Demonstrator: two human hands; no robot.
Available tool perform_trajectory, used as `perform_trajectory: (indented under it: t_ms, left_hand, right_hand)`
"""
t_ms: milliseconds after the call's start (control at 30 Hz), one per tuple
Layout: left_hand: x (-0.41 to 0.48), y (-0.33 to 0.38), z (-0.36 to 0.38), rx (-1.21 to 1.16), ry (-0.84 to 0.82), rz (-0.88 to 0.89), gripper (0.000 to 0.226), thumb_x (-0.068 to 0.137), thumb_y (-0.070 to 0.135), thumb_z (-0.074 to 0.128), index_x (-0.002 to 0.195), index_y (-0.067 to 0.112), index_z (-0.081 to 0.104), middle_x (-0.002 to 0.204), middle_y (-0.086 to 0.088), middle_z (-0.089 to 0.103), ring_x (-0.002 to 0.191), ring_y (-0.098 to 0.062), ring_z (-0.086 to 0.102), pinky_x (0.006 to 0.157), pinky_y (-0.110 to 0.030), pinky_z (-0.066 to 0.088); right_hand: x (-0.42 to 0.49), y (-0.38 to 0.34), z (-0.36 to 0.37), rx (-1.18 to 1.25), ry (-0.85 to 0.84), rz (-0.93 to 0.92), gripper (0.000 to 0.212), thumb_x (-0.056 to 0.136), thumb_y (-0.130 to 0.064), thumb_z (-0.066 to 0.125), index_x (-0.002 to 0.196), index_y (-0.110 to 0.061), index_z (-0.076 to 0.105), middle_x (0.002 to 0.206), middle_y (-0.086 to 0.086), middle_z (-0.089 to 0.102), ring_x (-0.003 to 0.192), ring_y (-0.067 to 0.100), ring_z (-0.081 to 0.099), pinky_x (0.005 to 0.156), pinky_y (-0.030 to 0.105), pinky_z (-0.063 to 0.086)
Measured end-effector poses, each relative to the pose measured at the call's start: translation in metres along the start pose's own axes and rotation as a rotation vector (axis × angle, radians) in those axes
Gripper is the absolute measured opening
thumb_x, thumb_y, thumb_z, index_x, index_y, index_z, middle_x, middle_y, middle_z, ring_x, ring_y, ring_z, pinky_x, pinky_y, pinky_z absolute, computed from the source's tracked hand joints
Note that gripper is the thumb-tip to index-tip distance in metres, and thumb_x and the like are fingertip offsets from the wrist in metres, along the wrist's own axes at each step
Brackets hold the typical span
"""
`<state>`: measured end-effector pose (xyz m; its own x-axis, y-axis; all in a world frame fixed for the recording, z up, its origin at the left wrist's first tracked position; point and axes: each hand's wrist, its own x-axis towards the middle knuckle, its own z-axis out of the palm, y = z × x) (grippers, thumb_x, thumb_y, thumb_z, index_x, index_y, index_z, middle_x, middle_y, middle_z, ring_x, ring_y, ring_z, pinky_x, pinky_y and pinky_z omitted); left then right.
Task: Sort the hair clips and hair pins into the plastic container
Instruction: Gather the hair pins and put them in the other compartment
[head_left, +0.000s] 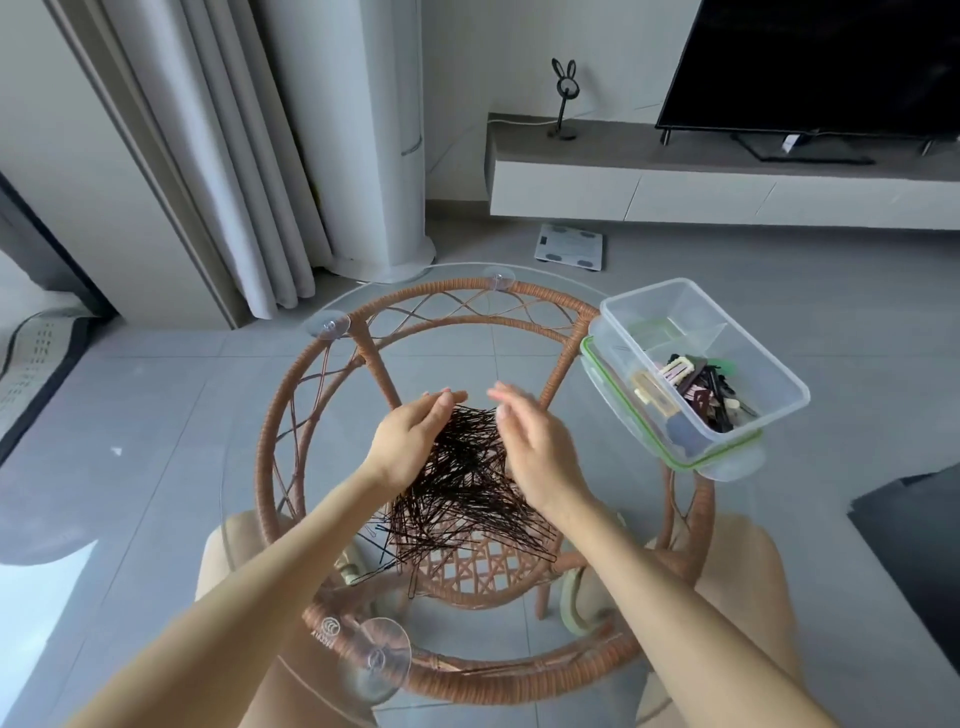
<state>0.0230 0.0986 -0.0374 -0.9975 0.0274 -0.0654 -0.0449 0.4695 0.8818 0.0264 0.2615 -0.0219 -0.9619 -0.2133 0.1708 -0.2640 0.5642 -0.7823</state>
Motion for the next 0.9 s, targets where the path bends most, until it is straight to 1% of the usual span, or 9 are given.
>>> perform_trajectory:
  t_ms: [33, 100, 167, 267, 333, 467, 733, 833, 900]
  left_hand:
    - [0.001, 0.001, -0.001, -0.064, -0.002, -0.022, 0.038, 0.098, 0.036, 0.033, 0.123, 0.024, 0.058, 0.135, 0.003, 0.054, 0.127, -0.011, 0.045, 0.103, -0.022, 0.029]
    - [0.002, 0.002, -0.002, -0.126, -0.004, -0.044, 0.038, 0.097, 0.039, 0.033, 0.120, 0.025, 0.060, 0.132, 0.005, 0.057, 0.121, -0.009, 0.047, 0.100, -0.022, 0.028]
    - [0.001, 0.002, -0.002, -0.135, 0.001, -0.050, 0.037, 0.097, 0.040, 0.034, 0.118, 0.026, 0.062, 0.131, 0.005, 0.057, 0.121, -0.009, 0.048, 0.100, -0.023, 0.029]
    - [0.000, 0.004, -0.002, -0.129, 0.008, -0.055, 0.036, 0.097, 0.039, 0.035, 0.116, 0.026, 0.063, 0.128, 0.007, 0.058, 0.116, -0.007, 0.048, 0.097, -0.023, 0.029]
    - [-0.001, 0.005, -0.002, -0.126, 0.006, -0.060, 0.034, 0.097, 0.038, 0.036, 0.116, 0.027, 0.063, 0.127, 0.007, 0.059, 0.116, -0.008, 0.049, 0.096, -0.023, 0.029]
    - [-0.004, 0.006, -0.002, -0.107, 0.004, -0.064, 0.032, 0.096, 0.036, 0.039, 0.116, 0.026, 0.063, 0.125, 0.008, 0.060, 0.115, -0.008, 0.050, 0.099, -0.023, 0.031]
    - [-0.007, 0.011, -0.003, -0.083, -0.005, -0.070, 0.032, 0.097, 0.034, 0.040, 0.117, 0.024, 0.062, 0.123, 0.009, 0.059, 0.114, -0.007, 0.048, 0.099, -0.022, 0.029]
    - [-0.007, 0.012, -0.004, -0.069, -0.005, -0.074, 0.033, 0.097, 0.034, 0.040, 0.118, 0.023, 0.062, 0.125, 0.007, 0.059, 0.114, -0.007, 0.048, 0.100, -0.022, 0.029]
    - [-0.008, 0.015, -0.006, -0.096, -0.022, -0.084, 0.032, 0.097, 0.033, 0.040, 0.119, 0.023, 0.061, 0.127, 0.006, 0.058, 0.116, -0.008, 0.048, 0.100, -0.022, 0.030]
  right_hand:
    - [0.005, -0.001, -0.013, -0.070, 0.132, -0.023, 0.029, 0.096, -0.017, 0.043, 0.120, -0.010, 0.058, 0.125, 0.004, 0.061, 0.113, 0.010, 0.054, 0.096, 0.021, 0.040]
    - [0.020, 0.003, -0.044, -0.265, 0.427, -0.059, 0.025, 0.089, -0.012, 0.050, 0.111, -0.006, 0.062, 0.113, 0.009, 0.067, 0.105, 0.023, 0.060, 0.090, 0.026, 0.043]
    - [0.038, 0.013, -0.077, -0.530, 0.495, 0.044, 0.029, 0.085, -0.012, 0.056, 0.112, -0.002, 0.059, 0.111, 0.016, 0.066, 0.104, 0.034, 0.058, 0.093, 0.037, 0.042]
    - [0.056, 0.030, -0.109, -0.802, 0.191, 0.272, 0.034, 0.088, -0.016, 0.052, 0.119, -0.001, 0.050, 0.115, 0.021, 0.061, 0.111, 0.037, 0.052, 0.093, 0.041, 0.040]
    - [0.057, 0.036, -0.113, -0.806, 0.036, 0.265, 0.028, 0.090, -0.010, 0.046, 0.117, -0.003, 0.053, 0.113, 0.020, 0.061, 0.111, 0.035, 0.050, 0.084, 0.038, 0.044]
    - [0.051, 0.034, -0.104, -0.779, -0.014, 0.144, 0.026, 0.085, 0.000, 0.046, 0.106, -0.006, 0.060, 0.102, 0.017, 0.062, 0.096, 0.033, 0.057, 0.073, 0.034, 0.045]
    - [0.022, 0.033, -0.105, -0.577, -0.213, 0.005, 0.022, 0.085, -0.011, 0.053, 0.101, -0.022, 0.064, 0.099, 0.004, 0.060, 0.087, 0.025, 0.059, 0.077, 0.036, 0.051]
    - [0.014, 0.035, -0.109, -0.563, -0.272, 0.008, 0.024, 0.083, -0.012, 0.056, 0.102, -0.022, 0.065, 0.100, 0.001, 0.060, 0.091, 0.025, 0.060, 0.081, 0.039, 0.051]
    - [0.013, 0.029, -0.114, -0.530, -0.262, 0.015, 0.034, 0.082, -0.014, 0.060, 0.115, -0.023, 0.061, 0.113, 0.000, 0.060, 0.106, 0.022, 0.057, 0.091, 0.035, 0.047]
